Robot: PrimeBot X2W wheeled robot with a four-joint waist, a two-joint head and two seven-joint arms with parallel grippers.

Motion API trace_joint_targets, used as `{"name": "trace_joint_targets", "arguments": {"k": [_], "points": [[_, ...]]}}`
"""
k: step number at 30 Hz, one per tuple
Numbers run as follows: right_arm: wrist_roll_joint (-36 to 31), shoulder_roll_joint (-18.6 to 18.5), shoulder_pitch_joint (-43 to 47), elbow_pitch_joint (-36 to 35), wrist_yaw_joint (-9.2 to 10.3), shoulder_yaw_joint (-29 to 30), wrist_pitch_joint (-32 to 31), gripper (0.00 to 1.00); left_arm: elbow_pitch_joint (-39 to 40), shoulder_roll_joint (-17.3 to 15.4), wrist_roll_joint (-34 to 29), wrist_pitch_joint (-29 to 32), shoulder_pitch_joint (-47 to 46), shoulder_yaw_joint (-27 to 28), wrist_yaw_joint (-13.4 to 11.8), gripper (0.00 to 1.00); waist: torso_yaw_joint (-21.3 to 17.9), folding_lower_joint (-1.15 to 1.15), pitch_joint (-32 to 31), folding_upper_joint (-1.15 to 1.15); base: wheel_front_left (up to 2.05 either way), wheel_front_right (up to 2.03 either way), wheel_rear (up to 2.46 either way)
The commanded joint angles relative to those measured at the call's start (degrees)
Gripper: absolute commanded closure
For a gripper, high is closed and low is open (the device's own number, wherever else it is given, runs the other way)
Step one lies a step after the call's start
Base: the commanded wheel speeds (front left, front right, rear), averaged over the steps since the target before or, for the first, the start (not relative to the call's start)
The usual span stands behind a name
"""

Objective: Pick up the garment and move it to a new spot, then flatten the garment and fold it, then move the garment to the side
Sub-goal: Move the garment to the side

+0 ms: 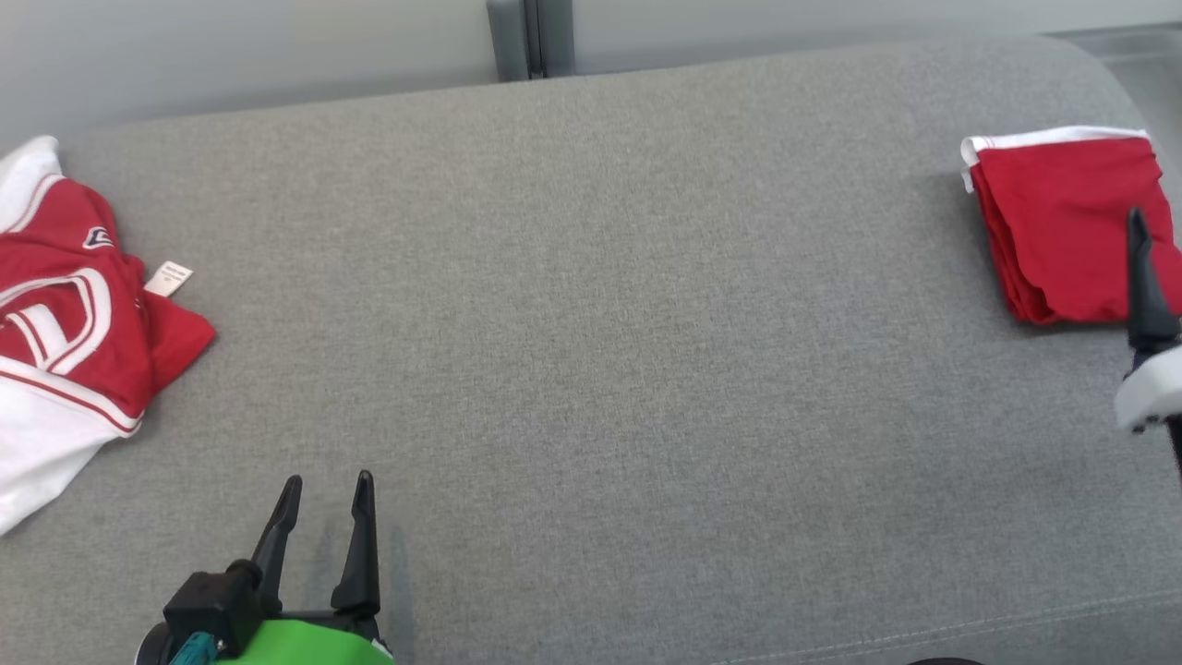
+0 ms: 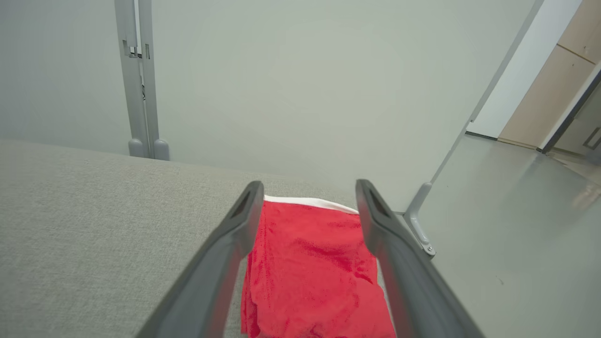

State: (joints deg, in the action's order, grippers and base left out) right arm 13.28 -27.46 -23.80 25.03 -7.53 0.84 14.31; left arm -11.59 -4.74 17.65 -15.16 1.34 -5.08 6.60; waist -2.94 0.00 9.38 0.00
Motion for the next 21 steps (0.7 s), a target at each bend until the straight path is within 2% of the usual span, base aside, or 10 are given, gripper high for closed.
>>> {"name": "trace_joint_targets", "arguments": {"k": [1,5,9,15,21], "points": [[0.2,2.7,5.3,-3.3,0.08,1.8,0.5,0.00,0.1,0.2,-0.4,0.0,1.8,0.7,0.2,0.00,1.9,0.00,-6.3,0.00,0.00,0.00,0.00],[-2.4,7.3,15.9,-8.7,0.09,3.6,0.9,0.00,-0.1,0.7,-1.1,0.0,3.8,2.3,0.2,0.00,3.1,0.00,-8.6,0.00,0.00,0.00,0.00],[-5.0,12.5,22.1,-13.0,0.10,6.2,0.9,0.00,-0.9,0.9,-2.1,0.0,4.5,2.6,0.3,0.00,3.8,0.00,-9.3,0.00,0.00,0.00,0.00],[-9.2,16.4,26.8,-15.9,0.09,6.3,0.9,0.00,-1.9,1.1,-2.8,0.0,4.7,3.9,0.6,0.00,4.3,0.00,-9.9,0.00,0.00,0.00,0.00],[-11.1,18.2,28.5,-15.4,0.09,5.1,0.9,0.00,-4.1,1.0,-3.9,0.0,5.2,4.9,0.9,0.00,4.2,0.00,-10.5,0.00,0.00,0.00,0.00]]}}
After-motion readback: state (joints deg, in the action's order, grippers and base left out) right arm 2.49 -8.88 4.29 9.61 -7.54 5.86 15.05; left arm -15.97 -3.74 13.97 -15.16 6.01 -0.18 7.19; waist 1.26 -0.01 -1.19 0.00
